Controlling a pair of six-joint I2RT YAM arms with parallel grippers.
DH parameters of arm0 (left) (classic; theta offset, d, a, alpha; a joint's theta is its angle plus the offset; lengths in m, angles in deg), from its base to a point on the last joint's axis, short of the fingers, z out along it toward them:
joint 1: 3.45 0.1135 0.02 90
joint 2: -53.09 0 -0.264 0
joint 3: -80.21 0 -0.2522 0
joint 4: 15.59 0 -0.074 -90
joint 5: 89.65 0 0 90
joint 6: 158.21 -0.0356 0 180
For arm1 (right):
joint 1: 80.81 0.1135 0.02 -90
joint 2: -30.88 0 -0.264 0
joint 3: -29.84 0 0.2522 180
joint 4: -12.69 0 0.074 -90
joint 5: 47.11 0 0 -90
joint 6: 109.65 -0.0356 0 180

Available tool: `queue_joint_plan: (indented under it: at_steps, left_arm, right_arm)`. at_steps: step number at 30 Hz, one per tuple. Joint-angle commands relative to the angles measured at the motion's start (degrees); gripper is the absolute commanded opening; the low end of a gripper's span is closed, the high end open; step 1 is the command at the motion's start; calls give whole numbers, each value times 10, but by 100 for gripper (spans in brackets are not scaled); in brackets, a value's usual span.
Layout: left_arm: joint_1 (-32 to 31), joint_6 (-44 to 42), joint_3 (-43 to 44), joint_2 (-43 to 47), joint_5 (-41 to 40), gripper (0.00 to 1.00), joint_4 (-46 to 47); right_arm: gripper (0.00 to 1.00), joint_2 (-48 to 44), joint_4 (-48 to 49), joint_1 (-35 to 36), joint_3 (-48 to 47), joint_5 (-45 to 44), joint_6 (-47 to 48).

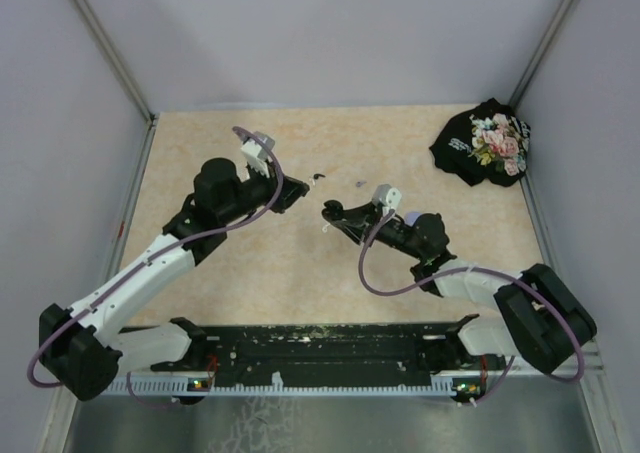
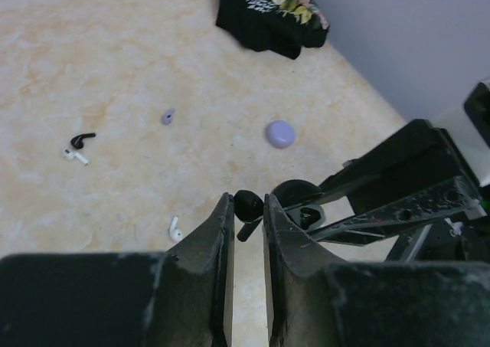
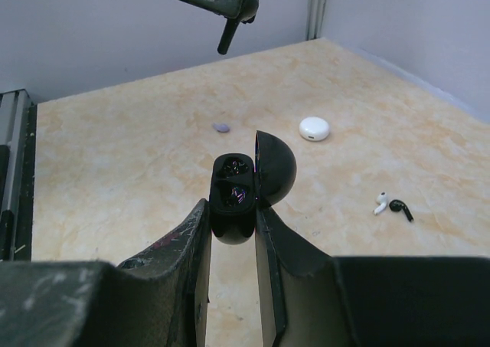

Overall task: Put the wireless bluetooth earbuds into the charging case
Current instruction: Pick up the earbud from the center of the board, then place the earbud in the charging case.

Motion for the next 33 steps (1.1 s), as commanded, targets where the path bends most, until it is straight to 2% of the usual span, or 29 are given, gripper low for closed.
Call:
queue_joint_plan:
  at_steps: [1, 10, 19, 33]
  left_arm:
    - [2, 12, -22, 28, 88, 17, 85]
    - [2, 48, -73, 42, 148, 17, 195]
    - [1, 60, -99, 34, 184, 17, 287]
    - [-15, 38, -108, -1, 202, 17, 316]
  right_arm:
    - [0, 22, 109, 8, -34, 16, -2]
    - [0, 62, 203, 16, -50, 24, -19]
    - [0, 70, 224, 29, -61, 24, -25]
    - [0, 67, 230, 35, -58, 25, -31]
